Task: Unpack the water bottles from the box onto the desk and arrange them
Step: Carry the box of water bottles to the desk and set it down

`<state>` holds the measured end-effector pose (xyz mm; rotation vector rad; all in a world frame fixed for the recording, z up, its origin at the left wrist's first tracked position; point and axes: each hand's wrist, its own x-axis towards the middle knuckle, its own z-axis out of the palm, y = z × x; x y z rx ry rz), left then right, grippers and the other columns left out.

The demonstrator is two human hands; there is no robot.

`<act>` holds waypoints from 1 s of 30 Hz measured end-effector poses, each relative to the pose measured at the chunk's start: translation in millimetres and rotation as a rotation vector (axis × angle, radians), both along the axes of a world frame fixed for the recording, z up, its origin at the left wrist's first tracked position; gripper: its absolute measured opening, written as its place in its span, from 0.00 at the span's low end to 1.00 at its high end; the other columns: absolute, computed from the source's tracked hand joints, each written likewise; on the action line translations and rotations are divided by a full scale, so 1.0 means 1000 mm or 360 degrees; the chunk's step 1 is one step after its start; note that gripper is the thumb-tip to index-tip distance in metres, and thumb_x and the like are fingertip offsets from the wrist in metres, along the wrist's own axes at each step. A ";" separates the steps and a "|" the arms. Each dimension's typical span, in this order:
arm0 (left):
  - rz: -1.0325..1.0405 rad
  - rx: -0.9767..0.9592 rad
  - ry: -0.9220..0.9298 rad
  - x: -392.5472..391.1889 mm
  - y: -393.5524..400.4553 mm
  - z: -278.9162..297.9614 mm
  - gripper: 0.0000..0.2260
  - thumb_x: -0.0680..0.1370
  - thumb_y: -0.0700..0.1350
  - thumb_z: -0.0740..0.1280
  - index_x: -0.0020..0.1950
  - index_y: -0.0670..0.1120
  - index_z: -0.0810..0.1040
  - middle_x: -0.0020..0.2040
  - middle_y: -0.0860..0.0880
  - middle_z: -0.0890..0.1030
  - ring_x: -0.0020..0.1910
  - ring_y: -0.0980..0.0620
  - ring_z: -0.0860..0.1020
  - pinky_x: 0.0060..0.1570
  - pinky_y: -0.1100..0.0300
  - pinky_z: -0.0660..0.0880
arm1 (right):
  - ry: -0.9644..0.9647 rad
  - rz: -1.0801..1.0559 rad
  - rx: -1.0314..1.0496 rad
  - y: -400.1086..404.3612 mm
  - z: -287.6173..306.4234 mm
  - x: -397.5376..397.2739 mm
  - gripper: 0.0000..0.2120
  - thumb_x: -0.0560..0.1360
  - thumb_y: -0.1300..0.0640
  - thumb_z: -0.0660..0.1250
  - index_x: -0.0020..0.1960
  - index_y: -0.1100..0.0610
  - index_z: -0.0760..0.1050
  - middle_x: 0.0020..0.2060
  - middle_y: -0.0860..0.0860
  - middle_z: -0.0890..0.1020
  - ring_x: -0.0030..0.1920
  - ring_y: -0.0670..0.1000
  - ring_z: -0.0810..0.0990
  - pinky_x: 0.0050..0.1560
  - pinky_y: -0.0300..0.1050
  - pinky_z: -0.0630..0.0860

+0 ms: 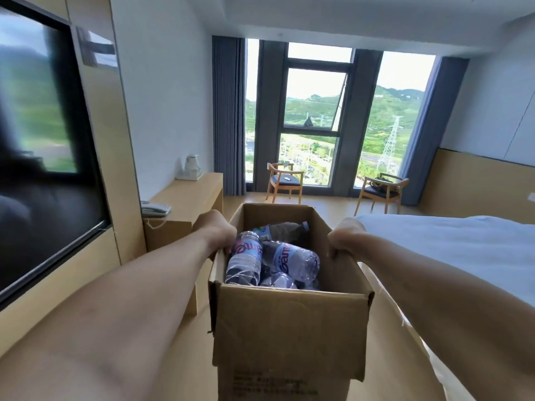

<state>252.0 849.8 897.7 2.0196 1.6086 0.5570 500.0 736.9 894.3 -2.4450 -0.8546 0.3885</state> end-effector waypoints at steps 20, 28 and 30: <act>0.0034 -0.0130 0.0068 0.208 0.431 -0.023 0.13 0.59 0.36 0.74 0.43 0.40 0.83 0.42 0.44 0.82 0.39 0.46 0.80 0.30 0.61 0.73 | 0.0035 0.0200 -0.0231 0.446 -0.034 0.216 0.14 0.61 0.64 0.80 0.37 0.60 0.75 0.33 0.56 0.79 0.27 0.54 0.78 0.14 0.36 0.68; 0.0074 -0.0125 0.0001 0.309 0.612 -0.025 0.11 0.61 0.37 0.71 0.43 0.39 0.82 0.42 0.43 0.82 0.41 0.45 0.81 0.36 0.58 0.77 | 0.0031 0.0137 -0.0191 0.631 -0.034 0.320 0.16 0.55 0.67 0.81 0.35 0.62 0.75 0.30 0.58 0.79 0.19 0.55 0.78 0.15 0.40 0.71; 0.0077 -0.0104 -0.0009 0.334 0.660 -0.031 0.12 0.61 0.36 0.70 0.44 0.39 0.81 0.43 0.42 0.82 0.41 0.44 0.81 0.39 0.57 0.79 | 0.0038 0.0128 -0.0176 0.678 -0.039 0.344 0.15 0.54 0.67 0.81 0.35 0.62 0.76 0.29 0.58 0.80 0.15 0.53 0.76 0.15 0.41 0.71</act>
